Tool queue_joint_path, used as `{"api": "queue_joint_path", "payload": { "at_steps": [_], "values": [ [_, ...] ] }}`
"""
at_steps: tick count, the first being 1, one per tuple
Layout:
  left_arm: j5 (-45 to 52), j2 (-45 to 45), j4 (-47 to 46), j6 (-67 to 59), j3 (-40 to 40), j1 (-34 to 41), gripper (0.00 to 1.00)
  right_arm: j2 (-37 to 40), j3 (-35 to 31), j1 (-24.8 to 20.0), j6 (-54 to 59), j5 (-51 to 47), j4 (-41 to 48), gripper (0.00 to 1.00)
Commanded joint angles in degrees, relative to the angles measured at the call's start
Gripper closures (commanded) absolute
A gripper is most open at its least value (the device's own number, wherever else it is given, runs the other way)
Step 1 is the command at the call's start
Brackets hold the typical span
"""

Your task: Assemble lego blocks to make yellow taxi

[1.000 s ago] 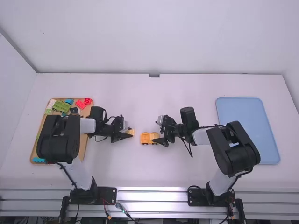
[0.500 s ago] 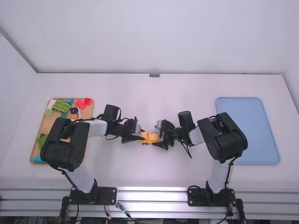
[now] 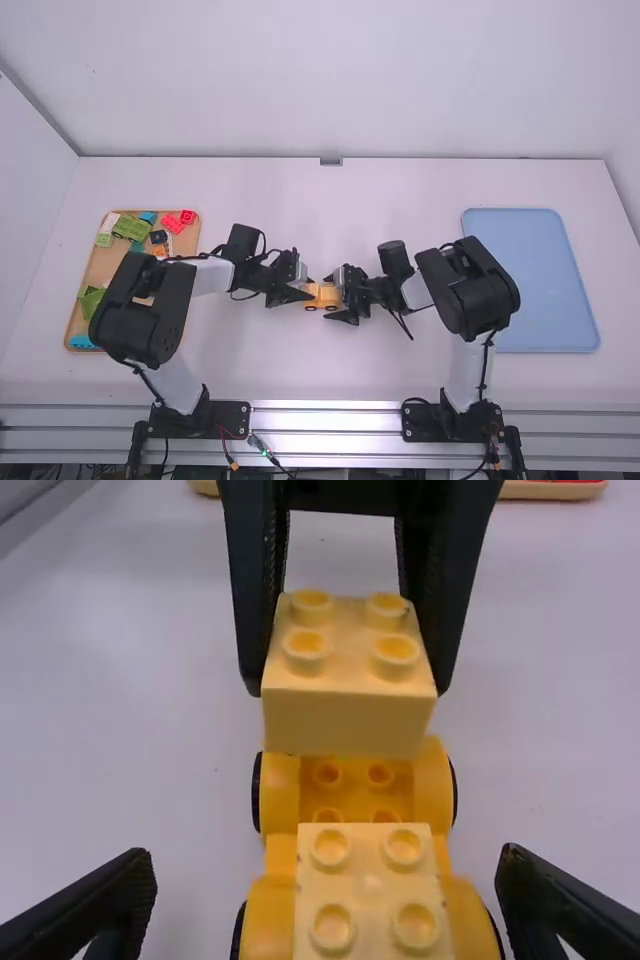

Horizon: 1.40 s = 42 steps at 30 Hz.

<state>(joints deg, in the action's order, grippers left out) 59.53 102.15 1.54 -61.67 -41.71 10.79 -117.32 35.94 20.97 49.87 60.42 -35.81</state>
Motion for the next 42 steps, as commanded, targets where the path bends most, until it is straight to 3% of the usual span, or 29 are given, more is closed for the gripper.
{"api": "queue_joint_path", "payload": {
  "at_steps": [1, 22, 26, 31, 42],
  "values": [
    [1.1, -0.2, 0.7, 0.7, 1.0, 0.5, 0.85, -0.8, 0.8, 0.2, 0.0, -0.5, 0.2, 0.12],
    [1.1, 2.0, 7.7, 1.7, 3.9, 0.6, 0.93, -2.3, 0.9, 1.9, -1.2, -6.3, -1.5, 0.24],
    [1.5, 4.2, 9.8, 4.4, 3.1, 0.6, 0.94, -3.5, 2.2, 1.9, -2.5, -6.2, -1.0, 0.30],
    [-0.1, 4.3, 9.7, 4.2, 3.2, 0.6, 0.96, -3.6, 2.3, 1.9, -2.4, -5.3, -1.3, 0.44],
    [-5.7, 4.3, 11.7, 4.2, 3.5, 4.5, 0.98, -3.6, 2.3, 1.9, -2.5, -3.6, -1.0, 0.51]
  ]
}}
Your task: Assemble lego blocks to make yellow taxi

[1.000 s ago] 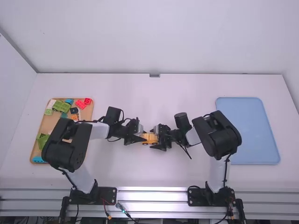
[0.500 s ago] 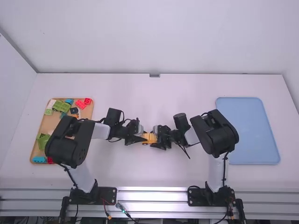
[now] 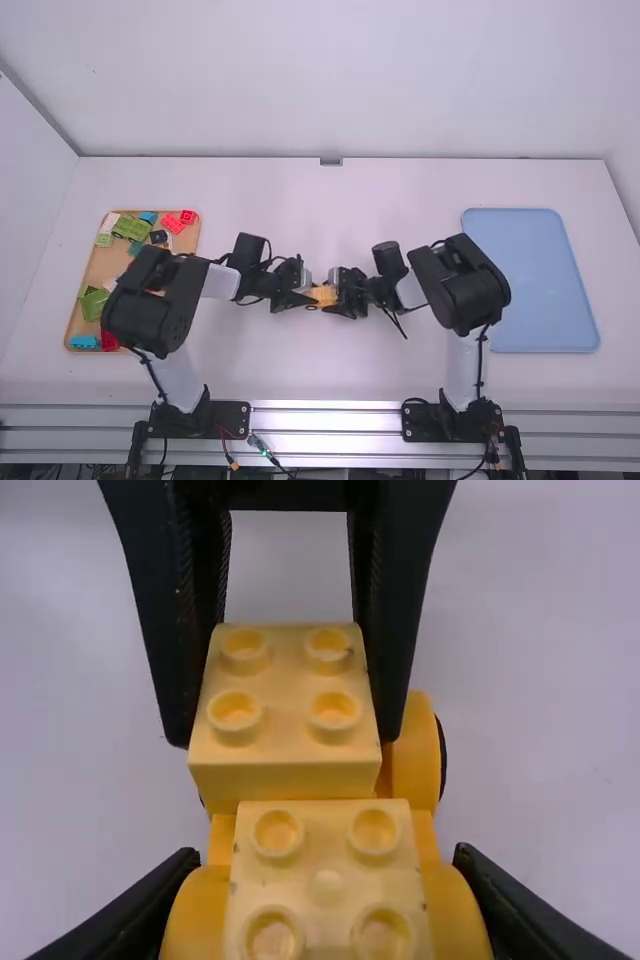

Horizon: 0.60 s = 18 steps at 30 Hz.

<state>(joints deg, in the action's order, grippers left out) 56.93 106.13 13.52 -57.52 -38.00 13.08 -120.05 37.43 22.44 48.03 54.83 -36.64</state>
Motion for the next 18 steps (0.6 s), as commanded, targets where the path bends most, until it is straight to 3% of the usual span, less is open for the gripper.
{"api": "queue_joint_path", "payload": {
  "at_steps": [1, 18],
  "values": [
    [-4.6, 0.3, -0.3, 0.1, -0.2, 2.9, 0.98, -0.8, 0.8, 0.5, -0.6, 2.3, -0.2, 0.51],
    [-8.5, 0.3, 0.0, 0.1, -0.2, 3.1, 0.98, -0.8, 0.8, 0.3, 2.8, 4.1, 2.8, 0.57]
  ]
}}
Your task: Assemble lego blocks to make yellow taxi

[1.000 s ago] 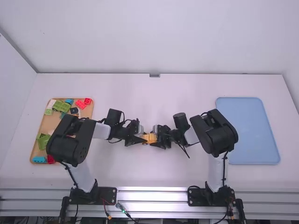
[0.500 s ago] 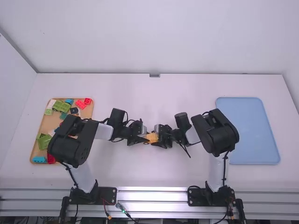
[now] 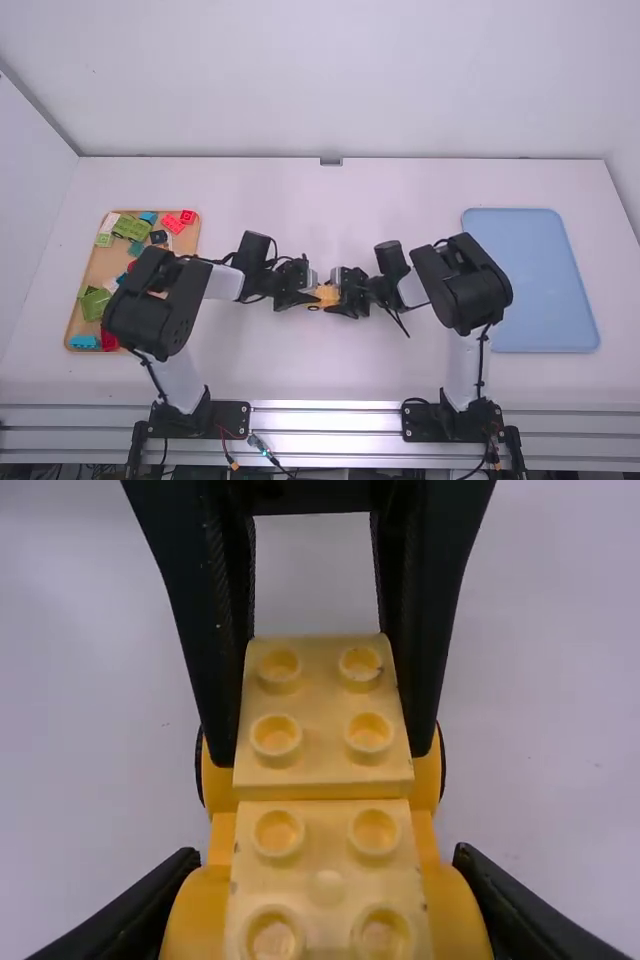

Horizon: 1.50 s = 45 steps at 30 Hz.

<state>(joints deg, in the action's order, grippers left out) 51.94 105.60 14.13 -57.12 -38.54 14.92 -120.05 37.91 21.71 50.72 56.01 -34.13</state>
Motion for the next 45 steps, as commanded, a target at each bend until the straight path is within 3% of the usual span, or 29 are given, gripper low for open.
{"api": "queue_joint_path", "payload": {
  "at_steps": [1, 7, 8, 9, 12, 23, 24, 26, 27, 28, 45],
  "values": [
    [-3.5, 0.8, -0.6, -0.3, 0.4, 1.2, 0.98, -0.8, 0.3, 1.1, 0.1, 2.9, 0.3, 0.57],
    [-3.4, 0.8, -0.3, -0.3, 0.4, 1.3, 0.94, -0.8, 0.3, 1.1, 0.1, 2.9, 0.3, 0.57],
    [-3.4, 0.8, -0.3, -0.3, 0.3, 1.2, 0.69, -0.8, 0.3, 1.1, 0.1, 2.6, 0.3, 0.56],
    [-3.4, 0.8, -0.3, 0.0, 0.2, 1.3, 0.56, -0.8, 0.3, 1.1, 0.1, 2.7, 0.3, 0.56],
    [-2.8, 0.8, -0.2, 1.1, -0.3, 1.2, 0.45, -0.8, 0.3, 1.1, 0.1, 2.6, 0.3, 0.55],
    [5.0, -10.0, -8.4, 2.3, -3.2, -2.0, 0.42, -0.8, 0.4, 0.6, 0.1, 2.4, 0.3, 0.54],
    [5.8, -11.1, -9.2, 2.3, -3.2, -2.4, 0.43, -0.8, 0.4, 0.5, 0.1, 2.5, 0.3, 0.54],
    [6.1, -13.9, -11.2, 2.3, -3.2, -3.0, 0.60, -0.8, 0.3, 0.3, 0.1, 2.6, 0.3, 0.53],
    [4.9, -15.0, -12.9, 2.2, -3.2, -2.9, 0.90, -0.8, 0.3, 0.3, 0.1, 2.7, 0.3, 0.54],
    [3.9, -15.1, -13.7, 2.2, -3.2, -2.8, 0.98, -0.8, 0.3, 0.3, 0.1, 2.7, 0.3, 0.53],
    [-0.8, -1.5, -12.4, 3.7, -1.6, -0.5, 0.98, -0.8, 0.4, 0.4, 0.1, 2.7, 0.5, 0.54]
  ]
}}
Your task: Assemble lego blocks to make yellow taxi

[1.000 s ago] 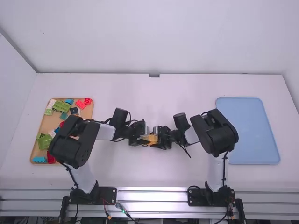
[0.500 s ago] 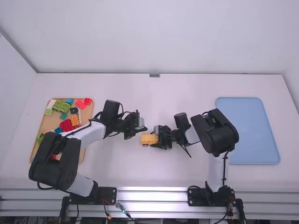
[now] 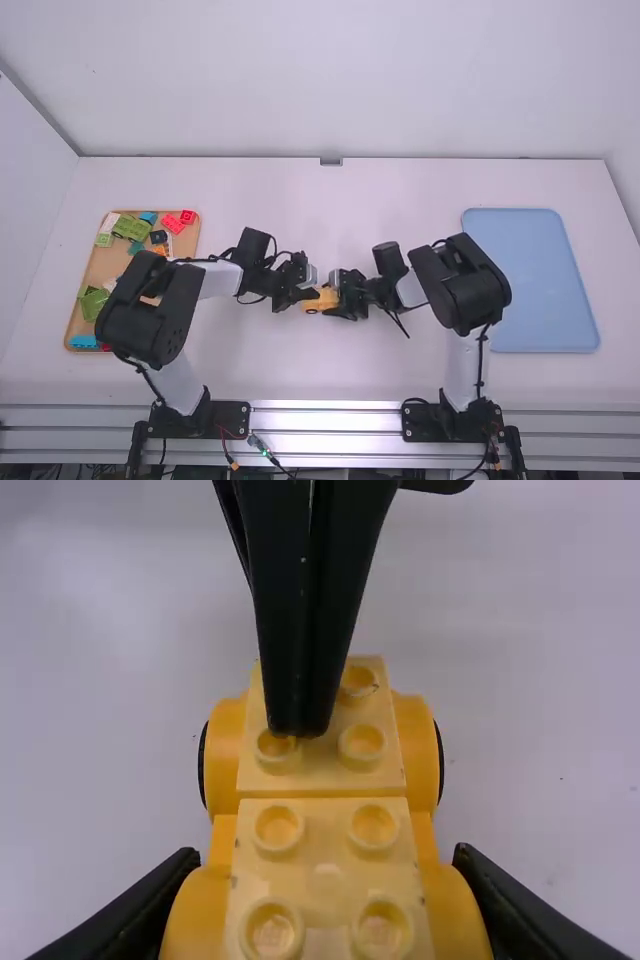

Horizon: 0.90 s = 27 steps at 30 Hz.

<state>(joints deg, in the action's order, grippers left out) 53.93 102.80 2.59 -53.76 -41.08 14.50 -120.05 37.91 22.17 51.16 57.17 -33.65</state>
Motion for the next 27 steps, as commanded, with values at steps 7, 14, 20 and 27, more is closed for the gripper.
{"api": "queue_joint_path", "payload": {
  "at_steps": [7, 14, 20, 27],
  "values": [
    [-6.8, 5.6, 0.0, 0.4, 2.2, 1.3, 0.98, -0.8, 0.4, 0.0, -2.0, 1.3, -0.8, 0.53],
    [-6.8, 8.3, -0.3, 0.4, 1.7, 0.8, 0.98, -0.8, 0.4, -0.1, -2.0, 1.3, -0.8, 0.53],
    [-4.9, 4.0, -7.8, -1.4, -3.7, 0.9, 0.98, -0.8, 0.4, 0.0, -1.9, 1.2, -1.0, 0.53],
    [-1.2, -6.0, -19.5, -9.2, -13.5, -0.1, 0.98, -0.8, 0.4, 0.0, -1.8, -0.2, -1.0, 0.53]
  ]
}}
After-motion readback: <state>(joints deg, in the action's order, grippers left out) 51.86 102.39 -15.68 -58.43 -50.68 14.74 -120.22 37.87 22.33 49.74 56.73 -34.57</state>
